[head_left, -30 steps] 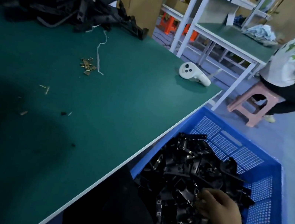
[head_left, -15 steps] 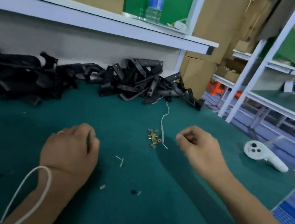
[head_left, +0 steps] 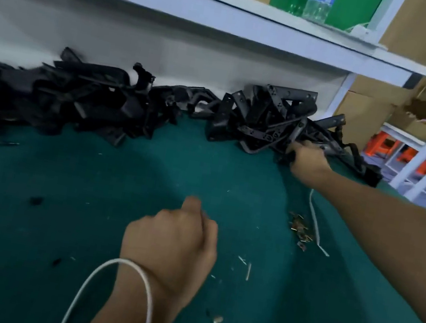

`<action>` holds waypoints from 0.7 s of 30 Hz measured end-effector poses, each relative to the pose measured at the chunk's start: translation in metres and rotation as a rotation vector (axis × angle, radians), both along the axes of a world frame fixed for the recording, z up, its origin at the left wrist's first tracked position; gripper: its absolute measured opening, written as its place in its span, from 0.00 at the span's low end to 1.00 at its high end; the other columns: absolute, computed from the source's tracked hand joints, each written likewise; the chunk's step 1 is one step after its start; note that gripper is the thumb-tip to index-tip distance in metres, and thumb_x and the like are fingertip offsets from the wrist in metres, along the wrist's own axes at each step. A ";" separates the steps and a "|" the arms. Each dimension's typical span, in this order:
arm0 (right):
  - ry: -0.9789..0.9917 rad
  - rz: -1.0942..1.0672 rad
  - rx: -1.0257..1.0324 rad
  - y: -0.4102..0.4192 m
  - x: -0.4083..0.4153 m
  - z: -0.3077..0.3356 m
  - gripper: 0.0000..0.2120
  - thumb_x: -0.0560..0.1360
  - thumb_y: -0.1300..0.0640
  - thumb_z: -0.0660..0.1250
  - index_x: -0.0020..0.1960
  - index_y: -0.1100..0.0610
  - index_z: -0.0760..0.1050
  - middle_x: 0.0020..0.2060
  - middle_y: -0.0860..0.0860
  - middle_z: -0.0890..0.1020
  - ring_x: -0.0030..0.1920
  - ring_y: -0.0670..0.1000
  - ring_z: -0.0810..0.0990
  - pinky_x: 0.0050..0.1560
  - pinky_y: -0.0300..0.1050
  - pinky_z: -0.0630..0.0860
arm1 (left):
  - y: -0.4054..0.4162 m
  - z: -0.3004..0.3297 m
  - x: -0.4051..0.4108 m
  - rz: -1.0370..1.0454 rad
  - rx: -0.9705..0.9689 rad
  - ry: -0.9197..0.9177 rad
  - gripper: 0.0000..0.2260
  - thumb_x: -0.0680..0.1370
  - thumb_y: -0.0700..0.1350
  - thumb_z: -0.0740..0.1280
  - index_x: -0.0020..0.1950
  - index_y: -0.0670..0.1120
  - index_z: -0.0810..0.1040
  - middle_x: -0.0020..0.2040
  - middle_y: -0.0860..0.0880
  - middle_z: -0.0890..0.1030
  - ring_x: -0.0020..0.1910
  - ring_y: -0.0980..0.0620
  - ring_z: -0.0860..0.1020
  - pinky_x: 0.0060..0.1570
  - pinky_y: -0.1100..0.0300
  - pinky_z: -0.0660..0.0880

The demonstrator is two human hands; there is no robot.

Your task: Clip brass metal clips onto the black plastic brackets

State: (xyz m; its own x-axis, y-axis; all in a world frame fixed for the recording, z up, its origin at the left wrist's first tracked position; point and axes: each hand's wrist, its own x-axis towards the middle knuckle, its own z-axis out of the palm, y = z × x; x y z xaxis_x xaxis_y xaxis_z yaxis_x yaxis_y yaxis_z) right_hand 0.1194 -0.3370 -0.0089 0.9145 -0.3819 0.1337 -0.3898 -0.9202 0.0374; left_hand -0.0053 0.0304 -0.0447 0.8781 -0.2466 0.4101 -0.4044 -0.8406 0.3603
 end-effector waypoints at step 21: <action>-0.610 0.450 0.439 0.180 -0.188 0.004 0.13 0.85 0.51 0.64 0.46 0.57 0.75 0.38 0.48 0.78 0.40 0.53 0.79 0.43 0.58 0.76 | 0.001 -0.002 -0.006 0.004 -0.190 -0.448 0.21 0.80 0.62 0.62 0.53 0.44 0.72 0.53 0.42 0.71 0.52 0.40 0.69 0.52 0.43 0.67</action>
State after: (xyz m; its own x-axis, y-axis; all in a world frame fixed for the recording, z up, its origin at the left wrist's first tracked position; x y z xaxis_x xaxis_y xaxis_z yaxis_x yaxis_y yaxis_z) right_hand -0.0687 -0.1570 -0.0052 0.8077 -0.1341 0.5742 0.1769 -0.8738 -0.4530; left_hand -0.0114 0.0316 -0.0469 0.6053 -0.1275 0.7857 -0.5519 -0.7786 0.2988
